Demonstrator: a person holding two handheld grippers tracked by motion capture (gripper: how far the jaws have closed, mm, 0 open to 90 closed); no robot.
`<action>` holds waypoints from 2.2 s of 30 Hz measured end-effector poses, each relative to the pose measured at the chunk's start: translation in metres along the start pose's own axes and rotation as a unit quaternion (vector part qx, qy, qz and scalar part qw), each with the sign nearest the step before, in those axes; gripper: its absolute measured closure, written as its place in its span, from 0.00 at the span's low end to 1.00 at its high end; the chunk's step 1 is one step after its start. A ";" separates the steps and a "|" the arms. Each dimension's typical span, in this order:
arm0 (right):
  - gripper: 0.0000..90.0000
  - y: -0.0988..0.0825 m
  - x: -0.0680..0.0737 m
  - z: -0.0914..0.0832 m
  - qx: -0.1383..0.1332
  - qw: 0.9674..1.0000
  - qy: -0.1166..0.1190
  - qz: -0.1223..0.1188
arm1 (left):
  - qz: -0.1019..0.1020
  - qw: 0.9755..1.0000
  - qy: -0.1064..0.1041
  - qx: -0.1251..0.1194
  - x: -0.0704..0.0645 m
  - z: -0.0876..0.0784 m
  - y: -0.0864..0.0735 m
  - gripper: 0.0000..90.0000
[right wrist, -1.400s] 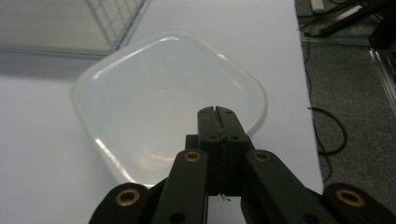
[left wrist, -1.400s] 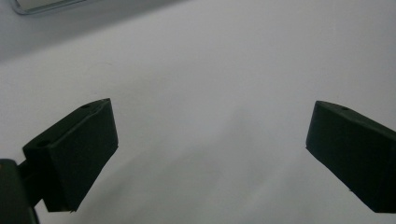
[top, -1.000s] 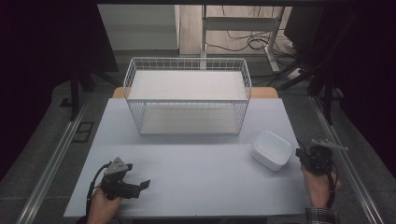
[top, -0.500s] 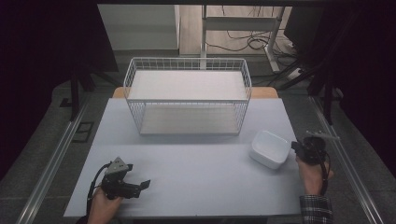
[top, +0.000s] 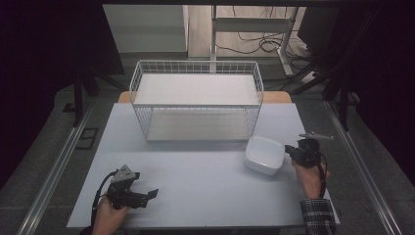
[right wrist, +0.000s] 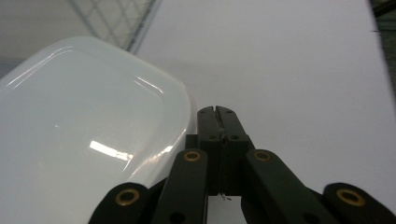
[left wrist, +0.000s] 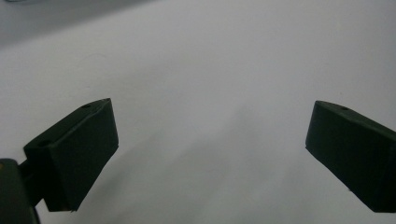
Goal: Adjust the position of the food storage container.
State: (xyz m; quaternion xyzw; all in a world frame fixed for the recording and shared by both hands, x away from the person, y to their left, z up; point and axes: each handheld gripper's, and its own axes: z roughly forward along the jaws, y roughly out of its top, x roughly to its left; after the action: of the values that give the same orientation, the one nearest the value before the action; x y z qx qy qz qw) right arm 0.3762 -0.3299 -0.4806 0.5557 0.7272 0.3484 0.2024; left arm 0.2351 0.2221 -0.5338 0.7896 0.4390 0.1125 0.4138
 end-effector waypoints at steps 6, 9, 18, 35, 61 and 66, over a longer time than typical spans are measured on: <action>0.99 0.002 0.017 0.008 0.005 1.000 0.020 -0.011 | 0.000 1.000 -0.002 0.002 0.000 0.001 0.000 0.02; 0.99 0.004 0.030 0.013 0.008 0.999 0.038 -0.019 | 0.001 1.000 -0.002 0.002 0.000 0.001 0.000 0.02; 0.99 0.008 0.064 0.030 0.015 0.996 0.086 -0.036 | 0.001 1.000 -0.004 0.003 -0.001 0.002 0.001 0.02; 0.99 -0.001 0.150 0.047 0.053 0.978 0.179 -0.097 | 0.002 1.000 -0.012 0.012 -0.003 0.003 0.002 0.03; 0.31 -0.030 0.151 -0.005 -0.011 0.965 0.187 -0.183 | 0.001 1.000 -0.019 0.022 -0.006 0.005 0.002 0.05; 0.08 -0.042 0.149 -0.006 -0.016 0.966 0.171 -0.191 | 0.008 1.000 -0.014 0.024 -0.006 0.005 0.002 0.05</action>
State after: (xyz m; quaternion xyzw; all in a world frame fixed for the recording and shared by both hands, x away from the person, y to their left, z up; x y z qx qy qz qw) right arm 0.2989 -0.1965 -0.4932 0.3348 0.8382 0.4047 0.1468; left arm 0.2358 0.2141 -0.5348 0.8043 0.4293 0.0945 0.3999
